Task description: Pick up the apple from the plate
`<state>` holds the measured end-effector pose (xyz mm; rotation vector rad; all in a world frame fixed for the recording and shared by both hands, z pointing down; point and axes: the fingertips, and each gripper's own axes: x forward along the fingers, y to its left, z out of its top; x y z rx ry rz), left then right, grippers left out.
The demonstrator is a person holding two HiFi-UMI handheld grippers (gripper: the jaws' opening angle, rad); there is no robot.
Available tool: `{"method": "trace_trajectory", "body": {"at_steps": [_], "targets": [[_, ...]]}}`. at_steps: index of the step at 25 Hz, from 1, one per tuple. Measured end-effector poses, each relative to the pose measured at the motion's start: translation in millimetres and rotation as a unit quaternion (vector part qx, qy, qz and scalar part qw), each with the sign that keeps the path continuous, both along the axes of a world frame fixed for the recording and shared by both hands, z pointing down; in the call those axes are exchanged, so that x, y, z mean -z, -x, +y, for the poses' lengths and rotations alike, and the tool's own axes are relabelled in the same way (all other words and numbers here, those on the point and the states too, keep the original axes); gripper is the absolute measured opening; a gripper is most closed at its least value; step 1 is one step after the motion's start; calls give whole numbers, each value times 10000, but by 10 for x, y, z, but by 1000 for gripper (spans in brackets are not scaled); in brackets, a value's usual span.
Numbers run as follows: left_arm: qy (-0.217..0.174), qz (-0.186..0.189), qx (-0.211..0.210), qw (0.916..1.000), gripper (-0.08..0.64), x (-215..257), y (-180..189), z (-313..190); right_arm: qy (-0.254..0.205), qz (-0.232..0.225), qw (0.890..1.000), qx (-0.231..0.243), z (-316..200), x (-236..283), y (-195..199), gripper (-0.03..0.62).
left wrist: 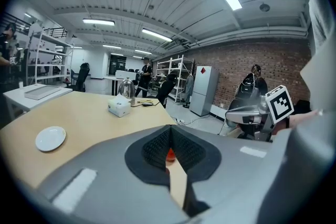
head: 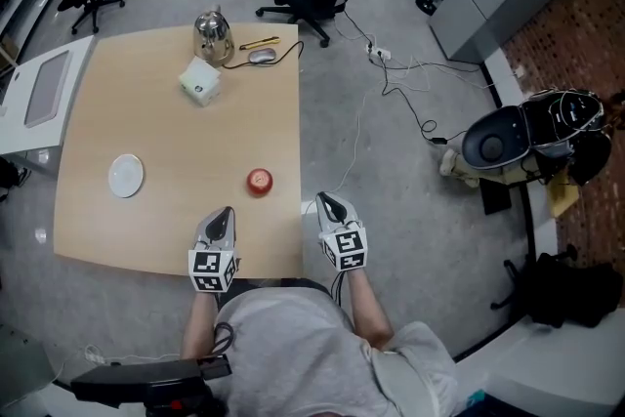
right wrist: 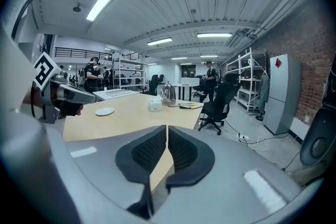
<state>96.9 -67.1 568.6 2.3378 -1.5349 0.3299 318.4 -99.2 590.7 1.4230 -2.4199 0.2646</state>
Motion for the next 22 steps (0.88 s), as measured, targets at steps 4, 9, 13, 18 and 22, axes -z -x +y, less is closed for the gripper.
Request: {"method": "trace_trajectory", "body": {"at_steps": [4, 9, 13, 18, 22], "targets": [[-24, 5, 41, 10000, 20, -17, -62, -21, -25, 16, 10000, 67, -19, -23, -55, 9], [-47, 4, 96, 9999, 20, -11, -141, 0, -47, -21, 9999, 151, -13, -8, -113, 8], [-61, 9, 151, 9999, 20, 4, -176, 4, -39, -46, 9997, 219, -13, 2, -137, 7], [-64, 9, 215, 9997, 20, 14, -189, 4, -43, -58, 9996, 277, -17, -3, -155, 6], [-60, 4, 237, 9997, 20, -4, -184, 5, -41, -57, 9996, 272, -29, -25, -163, 6]]}}
